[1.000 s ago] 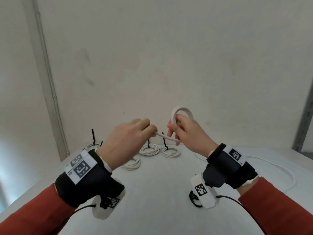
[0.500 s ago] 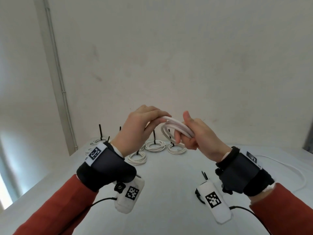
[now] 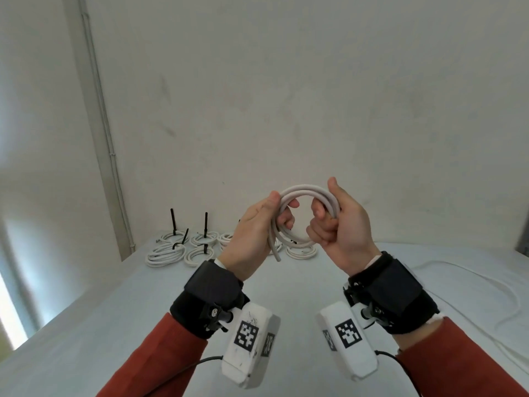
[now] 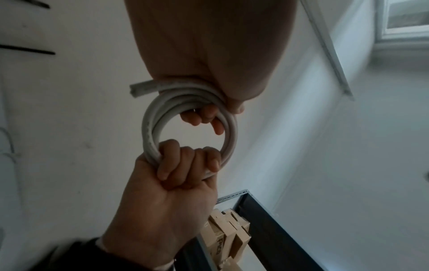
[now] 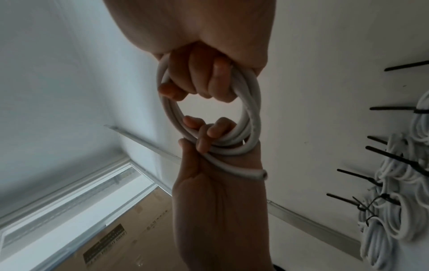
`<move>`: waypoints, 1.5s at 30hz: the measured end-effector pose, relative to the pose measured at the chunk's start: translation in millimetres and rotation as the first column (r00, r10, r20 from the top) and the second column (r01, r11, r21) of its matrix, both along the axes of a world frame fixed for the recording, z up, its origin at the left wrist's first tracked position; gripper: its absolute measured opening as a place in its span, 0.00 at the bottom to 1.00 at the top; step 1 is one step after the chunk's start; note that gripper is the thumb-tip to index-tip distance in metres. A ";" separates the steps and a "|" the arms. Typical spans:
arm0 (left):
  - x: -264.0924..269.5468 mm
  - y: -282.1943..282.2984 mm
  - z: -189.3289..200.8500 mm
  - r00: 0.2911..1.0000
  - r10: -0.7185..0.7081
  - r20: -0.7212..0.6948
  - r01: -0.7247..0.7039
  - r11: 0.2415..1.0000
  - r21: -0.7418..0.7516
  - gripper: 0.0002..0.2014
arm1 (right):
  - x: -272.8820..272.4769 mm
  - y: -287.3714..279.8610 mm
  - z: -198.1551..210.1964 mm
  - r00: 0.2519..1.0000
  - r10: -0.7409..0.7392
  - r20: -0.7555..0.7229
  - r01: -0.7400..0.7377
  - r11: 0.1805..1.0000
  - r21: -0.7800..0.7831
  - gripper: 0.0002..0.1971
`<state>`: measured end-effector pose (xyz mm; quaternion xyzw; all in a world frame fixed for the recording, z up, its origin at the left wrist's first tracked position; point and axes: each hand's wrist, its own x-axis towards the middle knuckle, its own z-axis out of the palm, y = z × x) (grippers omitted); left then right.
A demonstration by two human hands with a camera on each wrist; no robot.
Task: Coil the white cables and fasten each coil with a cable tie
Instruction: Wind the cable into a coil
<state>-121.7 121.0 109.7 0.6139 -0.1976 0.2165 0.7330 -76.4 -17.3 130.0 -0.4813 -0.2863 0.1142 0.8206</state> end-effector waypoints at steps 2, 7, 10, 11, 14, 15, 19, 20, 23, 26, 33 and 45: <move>-0.7 -1.6 -2.5 0.996 -0.086 -0.023 0.084 0.994 -0.066 0.19 | -1.4 0.0 -1.1 0.999 0.004 -0.054 -0.001 0.998 0.055 0.33; 0.8 0.7 -6.9 0.942 -0.332 -0.055 0.314 0.926 -0.211 0.18 | -1.2 -1.1 -4.1 0.981 0.039 -0.189 -0.004 0.983 0.182 0.32; 1.4 0.5 -10.4 0.898 -0.436 -0.061 0.403 0.871 -0.281 0.19 | 3.2 -2.5 -8.7 0.967 0.080 -0.243 -0.008 0.959 0.284 0.32; 2.1 -0.3 -12.1 0.896 -0.441 -0.061 0.409 0.869 -0.277 0.19 | 5.3 -2.5 -11.0 0.963 0.089 -0.254 -0.005 0.950 0.311 0.32; 6.4 -4.3 -19.3 0.911 -0.405 -0.076 0.372 0.888 -0.269 0.17 | 11.9 -0.9 -20.5 0.959 0.049 -0.279 0.040 0.951 0.305 0.32; 8.3 -5.8 -22.1 0.919 -0.385 -0.087 0.348 0.895 -0.280 0.17 | 14.5 0.0 -24.6 0.959 0.018 -0.282 0.063 0.959 0.278 0.32; 15.6 -11.3 -35.5 0.949 -0.285 -0.133 0.236 0.926 -0.296 0.15 | 23.1 1.1 -45.5 0.942 -0.073 -0.328 0.138 0.974 0.178 0.31; 17.0 -14.1 -38.8 0.954 -0.258 -0.151 0.205 0.932 -0.299 0.14 | 24.2 0.3 -50.0 0.934 -0.067 -0.351 0.134 0.976 0.171 0.31; 19.5 -26.3 -47.0 0.961 -0.159 -0.225 0.090 0.953 -0.290 0.15 | 25.5 -3.4 -57.8 0.898 -0.004 -0.439 0.097 0.977 0.189 0.31; 21.7 -34.8 -50.0 0.952 -0.074 -0.296 -0.003 0.968 -0.250 0.16 | 24.2 -7.5 -62.0 0.892 0.009 -0.453 0.078 0.982 0.172 0.31; 23.1 -22.6 -47.1 0.948 -0.005 -0.317 -0.019 0.997 -0.072 0.16 | 24.4 -25.7 -53.3 0.953 0.049 -0.300 -0.086 0.990 -0.110 0.28; 33.0 -18.8 -55.4 0.865 -0.304 -0.400 0.159 0.921 -0.356 0.16 | 31.8 -21.5 -66.8 0.963 -0.065 -0.260 0.055 0.998 -0.043 0.25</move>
